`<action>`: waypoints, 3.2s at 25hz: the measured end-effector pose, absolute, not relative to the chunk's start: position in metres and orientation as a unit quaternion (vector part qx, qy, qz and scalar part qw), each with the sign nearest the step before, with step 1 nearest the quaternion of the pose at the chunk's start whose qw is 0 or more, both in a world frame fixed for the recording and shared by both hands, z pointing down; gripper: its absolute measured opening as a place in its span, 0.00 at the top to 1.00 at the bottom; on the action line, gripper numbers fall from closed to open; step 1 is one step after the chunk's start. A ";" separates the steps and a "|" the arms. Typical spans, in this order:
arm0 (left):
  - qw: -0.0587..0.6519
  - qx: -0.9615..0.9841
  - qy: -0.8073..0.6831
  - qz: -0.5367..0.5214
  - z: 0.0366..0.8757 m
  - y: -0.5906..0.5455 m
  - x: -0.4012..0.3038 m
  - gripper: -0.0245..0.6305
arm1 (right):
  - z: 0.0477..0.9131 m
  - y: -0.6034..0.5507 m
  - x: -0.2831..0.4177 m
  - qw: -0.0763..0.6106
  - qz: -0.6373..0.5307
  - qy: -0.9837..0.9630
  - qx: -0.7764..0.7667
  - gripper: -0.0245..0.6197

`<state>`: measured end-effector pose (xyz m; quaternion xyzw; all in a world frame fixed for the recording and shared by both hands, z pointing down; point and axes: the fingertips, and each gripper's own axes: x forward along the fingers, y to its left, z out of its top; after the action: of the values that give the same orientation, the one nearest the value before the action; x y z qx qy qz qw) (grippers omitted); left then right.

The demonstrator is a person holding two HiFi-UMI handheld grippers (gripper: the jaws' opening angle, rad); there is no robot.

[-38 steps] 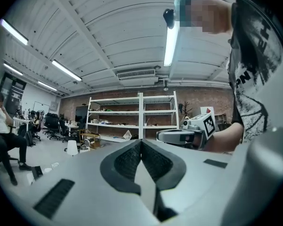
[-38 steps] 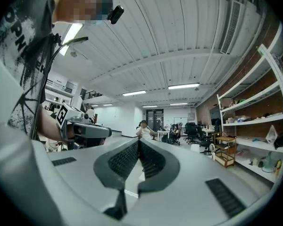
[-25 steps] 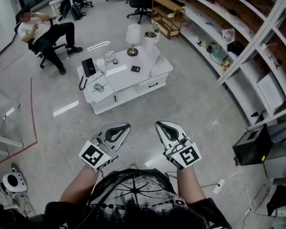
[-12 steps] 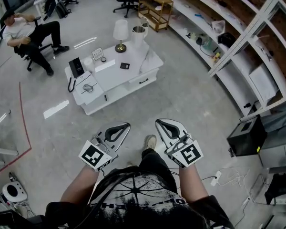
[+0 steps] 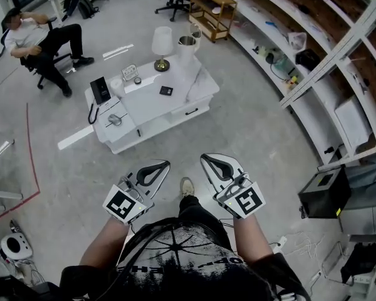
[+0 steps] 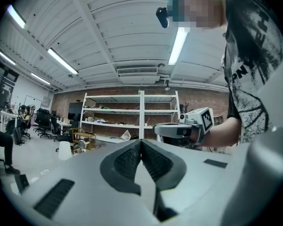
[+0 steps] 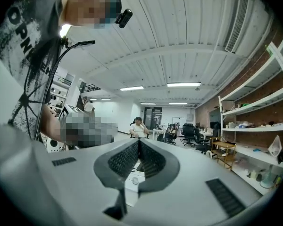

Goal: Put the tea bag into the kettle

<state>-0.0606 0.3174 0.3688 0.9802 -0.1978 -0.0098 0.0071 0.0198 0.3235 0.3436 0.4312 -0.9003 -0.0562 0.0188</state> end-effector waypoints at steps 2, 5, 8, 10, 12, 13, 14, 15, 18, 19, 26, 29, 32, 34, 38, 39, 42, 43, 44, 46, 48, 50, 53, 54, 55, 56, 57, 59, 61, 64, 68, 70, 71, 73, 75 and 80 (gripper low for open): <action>0.013 0.977 -0.213 -0.008 0.369 0.298 -0.054 0.95 | 0.348 0.303 0.025 0.021 -0.049 -0.908 0.416 0.95; 0.020 0.973 -0.229 -0.001 0.368 0.271 -0.041 0.95 | 0.350 0.273 0.033 0.023 -0.043 -0.919 0.391 0.95; 0.027 0.968 -0.249 -0.006 0.367 0.239 -0.028 0.95 | 0.349 0.242 0.045 0.021 -0.043 -0.928 0.371 0.95; 0.026 0.965 -0.261 -0.010 0.365 0.219 -0.015 0.95 | 0.350 0.224 0.058 0.025 -0.047 -0.931 0.360 0.95; 0.028 0.963 -0.268 -0.013 0.362 0.201 -0.001 0.95 | 0.350 0.207 0.075 0.031 -0.046 -0.934 0.354 0.95; 0.028 0.962 -0.271 -0.015 0.361 0.192 0.006 0.95 | 0.350 0.199 0.082 0.029 -0.044 -0.935 0.351 0.95; 0.028 0.961 -0.274 -0.015 0.360 0.184 0.012 0.95 | 0.349 0.191 0.089 0.026 -0.043 -0.936 0.349 0.95; 0.027 0.960 -0.277 -0.015 0.359 0.176 0.018 0.95 | 0.349 0.184 0.097 0.025 -0.042 -0.936 0.347 0.95; 0.022 0.958 -0.286 -0.010 0.358 0.157 0.034 0.95 | 0.356 0.165 0.119 0.028 -0.038 -0.938 0.344 0.95; 0.020 0.957 -0.289 -0.008 0.358 0.152 0.039 0.95 | 0.358 0.159 0.126 0.030 -0.036 -0.938 0.343 0.95; 0.008 0.958 -0.286 0.006 0.359 0.128 0.071 0.95 | 0.360 0.131 0.165 0.008 -0.019 -0.937 0.347 0.95; 0.009 0.959 -0.283 0.009 0.362 0.121 0.080 0.95 | 0.364 0.126 0.175 0.005 -0.013 -0.935 0.354 0.95; 0.008 0.960 -0.280 0.005 0.361 0.111 0.087 0.95 | 0.365 0.118 0.180 0.003 -0.011 -0.935 0.356 0.95; 0.011 0.960 -0.278 0.004 0.363 0.102 0.089 0.95 | 0.363 0.110 0.180 0.000 -0.011 -0.934 0.357 0.95; 0.021 0.961 -0.277 0.000 0.368 0.085 0.091 0.95 | 0.367 0.095 0.184 0.008 -0.015 -0.932 0.362 0.95; 0.022 0.961 -0.277 -0.001 0.369 0.080 0.091 0.95 | 0.365 0.092 0.184 0.002 -0.014 -0.933 0.361 0.95; 0.025 0.960 -0.278 -0.005 0.370 0.060 0.089 0.95 | 0.366 0.073 0.186 -0.009 -0.004 -0.931 0.365 0.95; 0.024 0.960 -0.279 -0.006 0.369 0.052 0.088 0.95 | 0.368 0.065 0.187 -0.011 0.000 -0.930 0.368 0.95; 0.022 0.960 -0.280 -0.006 0.369 0.044 0.087 0.95 | 0.369 0.057 0.188 -0.012 0.003 -0.929 0.370 0.95; 0.018 0.959 -0.282 -0.006 0.367 0.028 0.084 0.95 | 0.371 0.040 0.185 -0.012 0.005 -0.929 0.371 0.95; 0.018 0.958 -0.285 -0.007 0.367 0.009 0.078 0.95 | 0.373 0.020 0.179 -0.007 0.005 -0.930 0.368 0.95; 0.022 0.957 -0.288 -0.007 0.369 -0.010 0.071 0.95 | 0.372 -0.001 0.171 -0.004 0.002 -0.931 0.365 0.95; 0.026 0.956 -0.291 -0.010 0.368 -0.041 0.061 0.95 | 0.365 -0.030 0.159 0.000 -0.003 -0.933 0.360 0.95; 0.026 0.956 -0.291 -0.011 0.367 -0.052 0.058 0.95 | 0.364 -0.041 0.156 0.002 -0.006 -0.934 0.358 0.95; 0.026 0.956 -0.292 -0.012 0.366 -0.064 0.055 0.95 | 0.363 -0.053 0.153 0.005 -0.008 -0.934 0.358 0.95; 0.025 0.956 -0.292 -0.014 0.365 -0.077 0.052 0.95 | 0.363 -0.066 0.151 0.007 -0.009 -0.933 0.360 0.95; 0.025 0.956 -0.292 -0.015 0.364 -0.090 0.049 0.95 | 0.363 -0.079 0.149 0.010 -0.009 -0.932 0.362 0.95; 0.025 0.957 -0.289 -0.015 0.364 -0.113 0.044 0.95 | 0.364 -0.107 0.144 0.023 -0.010 -0.929 0.370 0.95; 0.026 0.959 -0.283 -0.012 0.369 -0.136 0.040 0.95 | 0.367 -0.133 0.138 0.032 -0.011 -0.926 0.376 0.95; 0.028 0.960 -0.280 -0.007 0.378 -0.172 0.034 0.95 | 0.372 -0.168 0.130 0.034 -0.014 -0.924 0.380 0.95; 0.030 0.963 -0.269 -0.008 0.379 -0.206 0.030 0.95 | 0.371 -0.206 0.129 0.020 -0.023 -0.916 0.399 0.95; 0.030 0.964 -0.266 -0.007 0.379 -0.217 0.028 0.95 | 0.370 -0.220 0.127 0.013 -0.027 -0.913 0.407 0.95; 0.032 0.963 -0.268 -0.008 0.379 -0.222 0.026 0.95 | 0.370 -0.227 0.126 0.012 -0.027 -0.912 0.409 0.95; 0.036 0.960 -0.276 -0.010 0.382 -0.231 0.022 0.95 | 0.373 -0.239 0.122 0.012 -0.024 -0.915 0.403 0.95; 0.040 0.957 -0.287 -0.010 0.385 -0.240 0.021 0.95 | 0.374 -0.253 0.119 0.016 -0.021 -0.920 0.390 0.95; 0.059 0.941 -0.334 -0.010 0.393 -0.262 0.015 0.95 | 0.376 -0.290 0.107 0.025 -0.011 -0.942 0.333 0.95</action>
<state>0.0148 -0.2620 0.3930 0.9407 -0.3340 -0.0096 0.0585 0.1066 -0.2898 0.3760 0.3331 -0.9425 -0.0114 0.0254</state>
